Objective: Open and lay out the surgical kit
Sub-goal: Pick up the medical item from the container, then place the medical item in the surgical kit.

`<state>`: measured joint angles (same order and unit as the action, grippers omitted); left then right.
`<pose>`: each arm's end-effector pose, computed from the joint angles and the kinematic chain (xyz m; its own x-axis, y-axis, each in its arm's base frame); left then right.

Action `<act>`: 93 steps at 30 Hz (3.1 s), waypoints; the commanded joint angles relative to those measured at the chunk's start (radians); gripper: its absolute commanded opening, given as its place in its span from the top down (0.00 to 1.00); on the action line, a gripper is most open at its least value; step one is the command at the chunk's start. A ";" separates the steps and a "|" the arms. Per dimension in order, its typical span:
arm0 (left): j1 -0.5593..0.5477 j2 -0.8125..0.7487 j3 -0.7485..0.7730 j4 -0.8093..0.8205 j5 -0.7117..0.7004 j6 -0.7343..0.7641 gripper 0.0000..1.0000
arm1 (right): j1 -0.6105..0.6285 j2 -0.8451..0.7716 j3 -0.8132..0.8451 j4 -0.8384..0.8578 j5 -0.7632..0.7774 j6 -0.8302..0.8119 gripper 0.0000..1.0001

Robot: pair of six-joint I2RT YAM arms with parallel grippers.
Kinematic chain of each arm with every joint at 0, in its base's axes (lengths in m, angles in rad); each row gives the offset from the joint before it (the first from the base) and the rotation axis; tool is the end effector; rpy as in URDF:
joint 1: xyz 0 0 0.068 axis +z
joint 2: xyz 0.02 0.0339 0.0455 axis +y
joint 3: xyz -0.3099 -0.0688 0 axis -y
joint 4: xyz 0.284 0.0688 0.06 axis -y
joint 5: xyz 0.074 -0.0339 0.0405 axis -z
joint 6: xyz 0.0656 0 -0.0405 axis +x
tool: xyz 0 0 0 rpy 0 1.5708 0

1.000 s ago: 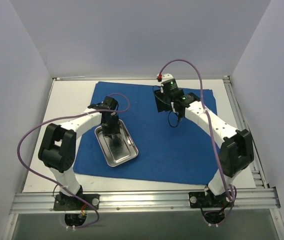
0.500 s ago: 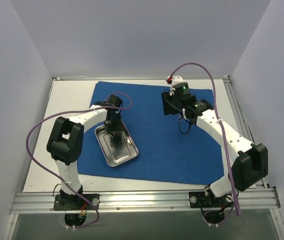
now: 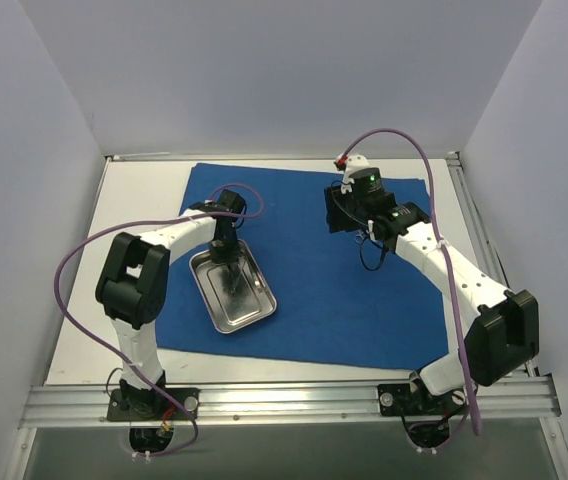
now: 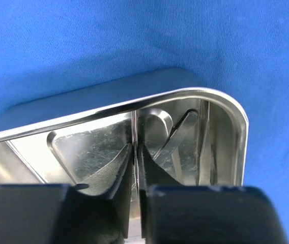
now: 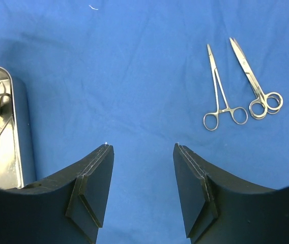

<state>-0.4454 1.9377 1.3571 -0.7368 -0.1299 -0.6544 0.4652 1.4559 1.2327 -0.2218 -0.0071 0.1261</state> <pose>0.3975 -0.1803 0.1626 -0.9353 -0.2223 -0.2752 -0.2161 0.9749 -0.0531 0.3579 0.1802 0.3569 -0.4388 -0.0795 -0.8951 -0.4023 0.9080 0.1165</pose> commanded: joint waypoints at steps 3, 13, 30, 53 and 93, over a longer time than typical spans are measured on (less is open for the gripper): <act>-0.004 -0.023 -0.035 0.022 -0.037 0.004 0.97 | -0.002 -0.031 0.005 0.015 -0.024 -0.010 0.49; -0.012 -0.383 -0.162 0.103 0.041 0.140 0.98 | -0.002 0.026 -0.025 0.152 -0.460 0.108 0.41; 0.002 -0.698 -0.300 0.583 0.725 0.199 0.98 | 0.085 0.055 -0.176 0.749 -0.981 0.381 0.50; 0.092 -0.711 -0.371 0.864 0.833 -0.033 0.45 | 0.095 0.052 -0.251 0.888 -0.990 0.486 1.00; 0.099 -0.436 -0.196 0.175 0.375 0.228 0.44 | -0.011 0.656 0.347 -0.229 0.277 -0.290 0.99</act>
<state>-0.3450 1.4971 1.1427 -0.5514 0.2218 -0.4377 0.4370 2.0933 1.5478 -0.3969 0.2321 -0.1478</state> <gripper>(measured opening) 0.563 0.043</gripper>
